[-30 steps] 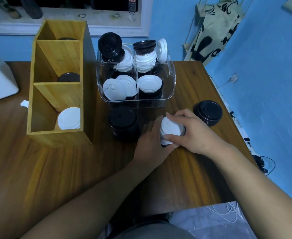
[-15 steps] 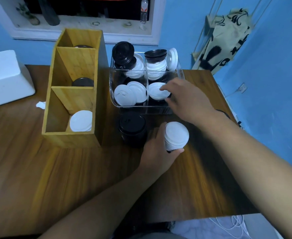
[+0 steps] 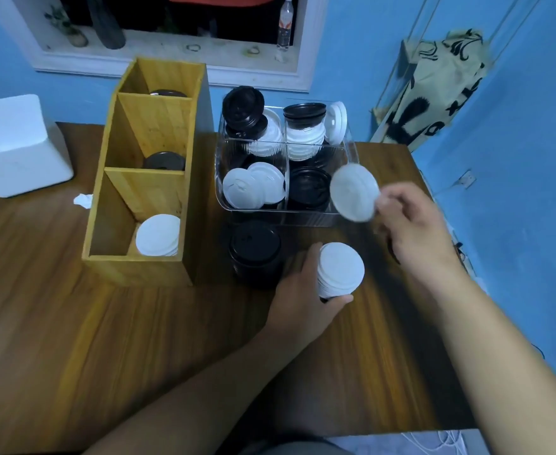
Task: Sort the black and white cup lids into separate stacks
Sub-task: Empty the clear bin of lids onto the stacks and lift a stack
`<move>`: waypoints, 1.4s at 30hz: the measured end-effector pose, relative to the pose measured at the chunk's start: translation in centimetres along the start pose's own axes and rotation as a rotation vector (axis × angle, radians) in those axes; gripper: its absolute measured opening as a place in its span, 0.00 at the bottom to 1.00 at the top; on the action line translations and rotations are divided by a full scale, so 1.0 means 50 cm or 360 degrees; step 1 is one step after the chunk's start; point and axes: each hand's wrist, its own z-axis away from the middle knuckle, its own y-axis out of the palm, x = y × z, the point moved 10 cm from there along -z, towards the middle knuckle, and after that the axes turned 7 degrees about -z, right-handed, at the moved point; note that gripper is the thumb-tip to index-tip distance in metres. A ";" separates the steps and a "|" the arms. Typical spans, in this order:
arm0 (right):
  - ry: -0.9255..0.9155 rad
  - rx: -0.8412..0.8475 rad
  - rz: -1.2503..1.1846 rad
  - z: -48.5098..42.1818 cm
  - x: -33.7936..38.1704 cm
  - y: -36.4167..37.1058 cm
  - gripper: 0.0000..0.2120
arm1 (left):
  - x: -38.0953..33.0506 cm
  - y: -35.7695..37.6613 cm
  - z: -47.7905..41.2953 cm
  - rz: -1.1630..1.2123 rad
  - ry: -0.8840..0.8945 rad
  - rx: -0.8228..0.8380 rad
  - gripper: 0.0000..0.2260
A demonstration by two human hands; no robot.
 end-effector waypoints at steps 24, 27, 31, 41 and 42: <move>0.0302 0.0141 0.1587 0.192 -0.194 -0.064 0.35 | -0.008 0.001 -0.001 0.0034 0.0050 -0.0014 0.43; 0.0208 0.0419 0.1433 0.183 -0.205 -0.039 0.36 | -0.007 0.001 0.000 0.0042 0.0045 -0.0014 0.43; 0.0284 0.0672 0.0741 0.199 -0.203 -0.051 0.43 | -0.004 0.005 -0.002 0.0053 0.0034 0.0010 0.43; 0.0032 0.0276 0.0919 0.187 -0.182 -0.072 0.33 | -0.002 0.010 -0.003 0.0040 0.0026 0.0024 0.44; 0.0010 0.0267 0.0837 0.180 -0.168 -0.076 0.33 | -0.001 0.011 -0.003 0.0043 0.0024 0.0021 0.44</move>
